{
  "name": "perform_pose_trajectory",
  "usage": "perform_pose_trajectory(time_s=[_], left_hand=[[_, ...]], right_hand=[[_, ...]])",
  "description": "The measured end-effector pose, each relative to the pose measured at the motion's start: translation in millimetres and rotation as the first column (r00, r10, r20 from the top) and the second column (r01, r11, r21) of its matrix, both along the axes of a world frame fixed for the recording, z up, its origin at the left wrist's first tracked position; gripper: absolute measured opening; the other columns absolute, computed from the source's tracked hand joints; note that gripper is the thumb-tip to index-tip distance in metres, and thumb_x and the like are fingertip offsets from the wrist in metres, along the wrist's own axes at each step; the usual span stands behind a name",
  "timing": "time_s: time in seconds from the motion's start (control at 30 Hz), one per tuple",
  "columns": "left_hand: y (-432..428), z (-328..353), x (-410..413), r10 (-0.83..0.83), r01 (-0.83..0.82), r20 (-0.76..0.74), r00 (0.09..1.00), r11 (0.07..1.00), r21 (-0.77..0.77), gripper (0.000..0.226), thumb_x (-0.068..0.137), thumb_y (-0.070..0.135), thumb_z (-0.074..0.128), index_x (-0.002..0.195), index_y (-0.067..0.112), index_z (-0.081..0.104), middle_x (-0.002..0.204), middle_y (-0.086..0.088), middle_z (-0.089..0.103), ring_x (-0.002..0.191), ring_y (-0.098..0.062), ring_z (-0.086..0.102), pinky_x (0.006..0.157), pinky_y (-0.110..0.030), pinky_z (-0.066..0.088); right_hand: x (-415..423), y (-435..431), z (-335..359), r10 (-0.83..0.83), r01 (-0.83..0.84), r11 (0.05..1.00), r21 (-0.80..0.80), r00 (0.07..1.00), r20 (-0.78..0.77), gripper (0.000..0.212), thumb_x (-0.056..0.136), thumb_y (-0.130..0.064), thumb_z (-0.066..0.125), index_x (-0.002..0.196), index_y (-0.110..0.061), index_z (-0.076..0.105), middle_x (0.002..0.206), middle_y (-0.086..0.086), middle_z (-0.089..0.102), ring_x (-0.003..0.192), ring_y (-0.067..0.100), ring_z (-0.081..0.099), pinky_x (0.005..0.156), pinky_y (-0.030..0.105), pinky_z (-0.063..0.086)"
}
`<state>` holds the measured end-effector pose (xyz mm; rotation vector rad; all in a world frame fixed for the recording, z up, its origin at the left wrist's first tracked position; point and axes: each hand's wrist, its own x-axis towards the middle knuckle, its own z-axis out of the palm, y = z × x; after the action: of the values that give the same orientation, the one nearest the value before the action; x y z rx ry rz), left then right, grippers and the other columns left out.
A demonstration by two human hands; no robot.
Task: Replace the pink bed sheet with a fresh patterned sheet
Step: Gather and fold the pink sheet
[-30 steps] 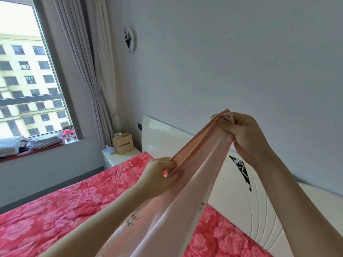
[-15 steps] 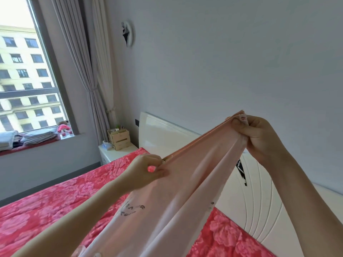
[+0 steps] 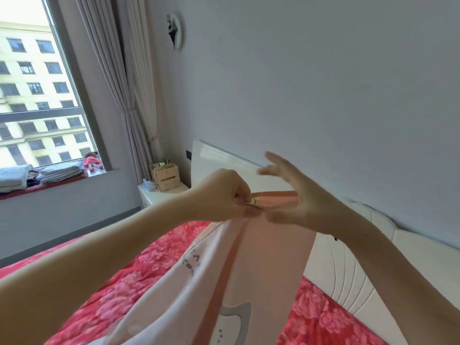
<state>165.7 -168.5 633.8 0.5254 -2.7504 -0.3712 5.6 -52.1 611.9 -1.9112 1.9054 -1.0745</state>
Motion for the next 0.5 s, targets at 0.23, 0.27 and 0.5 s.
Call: perform_pose_trajectory(time_s=[0.23,0.27,0.5], left_hand=[[-3,-19,27,0.011,0.003,-0.1,0.995,0.989,0.145,0.056,0.062,0.062,0.061,0.06,0.006,0.063,0.058,-0.017,0.048,0.055,-0.009,0.034,0.057,-0.032,0.034],[-4,-23,35,-0.003,0.026,-0.106,0.994,0.975,0.219,0.051,0.061,0.06,0.064,0.06,0.009,0.063,0.06,-0.015,0.048,0.057,-0.01,0.036,0.059,-0.03,0.035],[-6,-103,80,-0.032,-0.048,0.181,0.983,0.907,0.418,0.008,0.076,0.033,0.077,0.072,0.033,0.069,0.077,0.003,0.07,0.07,-0.012,0.063,0.08,-0.028,0.053]], right_hand=[[43,-18,-17,0.065,-0.069,0.996,-0.048,0.996,-0.065,0.02,0.073,-0.02,0.077,0.063,-0.017,0.059,0.053,-0.011,0.043,0.053,0.005,0.038,0.051,0.017,0.03],[44,-16,-18,0.087,-0.088,0.995,-0.041,0.996,-0.036,0.029,0.075,-0.019,0.076,0.056,-0.013,0.054,0.049,-0.01,0.038,0.05,0.005,0.034,0.048,0.017,0.027],[1,15,-29,0.053,-0.056,0.997,0.061,0.998,0.047,0.043,0.074,-0.022,0.077,0.047,-0.012,0.044,0.051,-0.005,0.031,0.047,0.005,0.029,0.043,0.016,0.022]])
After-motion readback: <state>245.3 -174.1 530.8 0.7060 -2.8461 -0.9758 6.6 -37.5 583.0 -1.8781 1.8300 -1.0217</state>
